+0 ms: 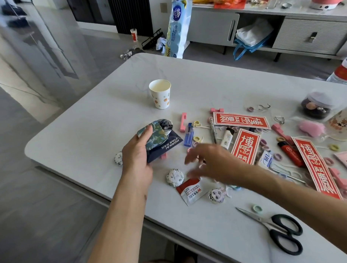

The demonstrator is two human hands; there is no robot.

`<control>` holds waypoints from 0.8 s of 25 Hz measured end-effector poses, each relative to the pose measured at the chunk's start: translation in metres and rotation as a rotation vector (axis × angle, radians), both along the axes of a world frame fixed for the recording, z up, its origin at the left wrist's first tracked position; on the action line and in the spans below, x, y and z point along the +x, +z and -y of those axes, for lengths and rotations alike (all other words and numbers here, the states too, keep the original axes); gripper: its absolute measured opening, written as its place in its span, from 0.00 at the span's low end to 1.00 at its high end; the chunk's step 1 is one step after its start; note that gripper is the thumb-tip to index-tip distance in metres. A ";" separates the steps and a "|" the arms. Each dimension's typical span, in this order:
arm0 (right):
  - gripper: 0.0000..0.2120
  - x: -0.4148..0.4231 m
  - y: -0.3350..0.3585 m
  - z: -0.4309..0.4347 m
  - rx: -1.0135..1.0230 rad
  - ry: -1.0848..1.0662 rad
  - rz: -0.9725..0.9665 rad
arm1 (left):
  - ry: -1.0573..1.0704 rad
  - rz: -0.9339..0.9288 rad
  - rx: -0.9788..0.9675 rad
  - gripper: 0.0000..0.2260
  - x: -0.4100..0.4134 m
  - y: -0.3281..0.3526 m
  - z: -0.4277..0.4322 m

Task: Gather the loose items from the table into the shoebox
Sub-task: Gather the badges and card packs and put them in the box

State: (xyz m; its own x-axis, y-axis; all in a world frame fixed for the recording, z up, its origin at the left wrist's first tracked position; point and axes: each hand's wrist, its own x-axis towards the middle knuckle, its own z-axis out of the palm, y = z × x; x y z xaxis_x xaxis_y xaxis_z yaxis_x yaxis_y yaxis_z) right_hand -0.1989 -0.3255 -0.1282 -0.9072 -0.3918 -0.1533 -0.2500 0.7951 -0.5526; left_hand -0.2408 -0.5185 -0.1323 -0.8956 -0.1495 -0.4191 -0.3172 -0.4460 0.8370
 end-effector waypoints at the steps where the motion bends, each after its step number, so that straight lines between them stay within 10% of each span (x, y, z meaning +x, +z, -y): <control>1: 0.20 0.007 -0.007 0.000 0.145 0.113 -0.022 | 0.012 -0.008 -0.008 0.12 0.000 -0.001 0.001; 6: 0.24 0.008 -0.021 0.002 0.313 0.185 -0.171 | 0.005 -0.012 -0.013 0.10 0.000 0.000 -0.002; 10: 0.11 0.004 -0.002 -0.007 -0.171 -0.112 0.071 | -0.026 -0.049 -0.096 0.12 0.002 0.003 -0.005; 14: 0.09 -0.014 0.032 -0.018 -0.563 -0.382 -0.082 | -0.157 -0.108 -0.151 0.13 0.008 0.011 -0.027; 20: 0.13 -0.005 0.050 -0.027 -0.499 -0.527 -0.167 | -0.423 -0.267 -0.134 0.13 0.029 0.027 -0.072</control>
